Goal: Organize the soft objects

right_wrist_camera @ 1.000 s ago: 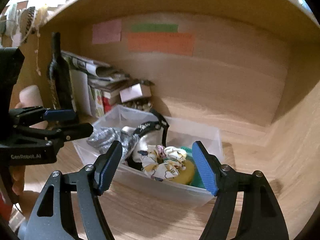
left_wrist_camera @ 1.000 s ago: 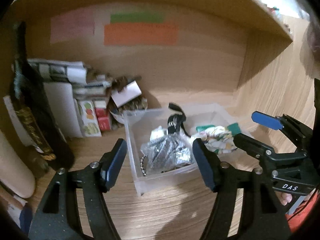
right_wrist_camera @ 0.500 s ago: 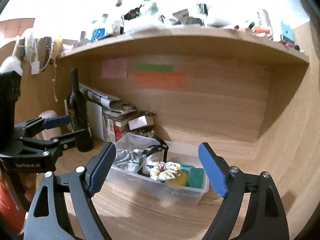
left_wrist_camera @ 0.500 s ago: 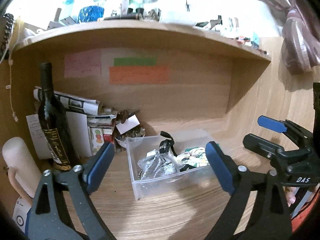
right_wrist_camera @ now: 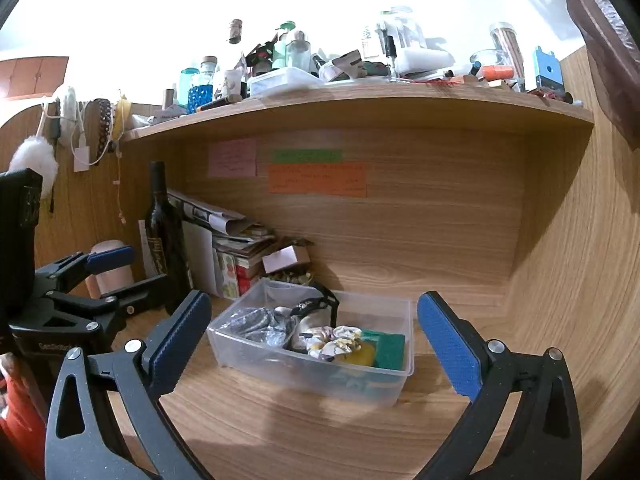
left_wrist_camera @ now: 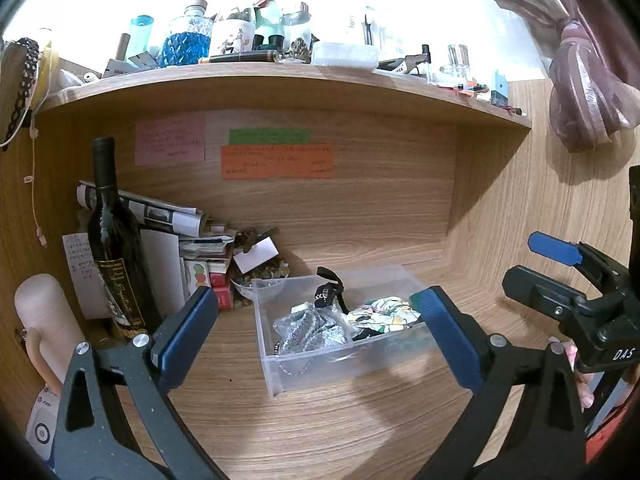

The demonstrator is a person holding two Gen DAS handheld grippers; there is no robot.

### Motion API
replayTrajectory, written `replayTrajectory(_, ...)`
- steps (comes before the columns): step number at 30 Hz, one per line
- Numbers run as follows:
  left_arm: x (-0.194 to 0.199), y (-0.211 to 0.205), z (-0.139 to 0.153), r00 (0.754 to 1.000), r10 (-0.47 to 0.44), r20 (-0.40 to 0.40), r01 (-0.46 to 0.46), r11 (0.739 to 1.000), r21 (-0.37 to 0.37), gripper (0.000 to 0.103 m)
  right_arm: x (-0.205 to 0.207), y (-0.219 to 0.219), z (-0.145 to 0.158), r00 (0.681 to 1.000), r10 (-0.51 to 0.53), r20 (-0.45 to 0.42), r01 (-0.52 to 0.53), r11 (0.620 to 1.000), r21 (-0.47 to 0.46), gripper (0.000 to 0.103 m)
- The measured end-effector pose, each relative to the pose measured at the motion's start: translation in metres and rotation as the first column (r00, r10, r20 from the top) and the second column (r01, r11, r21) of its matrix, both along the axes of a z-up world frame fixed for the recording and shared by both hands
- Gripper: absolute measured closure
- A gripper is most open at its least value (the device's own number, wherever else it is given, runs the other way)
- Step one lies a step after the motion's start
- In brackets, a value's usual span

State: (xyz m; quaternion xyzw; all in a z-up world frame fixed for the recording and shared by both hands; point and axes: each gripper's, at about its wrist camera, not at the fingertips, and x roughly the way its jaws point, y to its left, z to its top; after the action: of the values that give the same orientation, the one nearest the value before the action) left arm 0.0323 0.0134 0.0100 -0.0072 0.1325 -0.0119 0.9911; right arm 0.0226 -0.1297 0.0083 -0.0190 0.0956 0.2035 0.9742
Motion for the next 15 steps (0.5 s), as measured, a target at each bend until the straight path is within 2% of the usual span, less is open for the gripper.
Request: replayTrajectory(15, 0.0010, -0.0030, -0.0035, 1.000, -0.003, -0.007, 0.003, 1.000, 0.013, 0.000, -0.0052, -0.0009, 0.0011, 1.000, 0.006, 0.001, -0.006, 1.000, 0.011, 0.000)
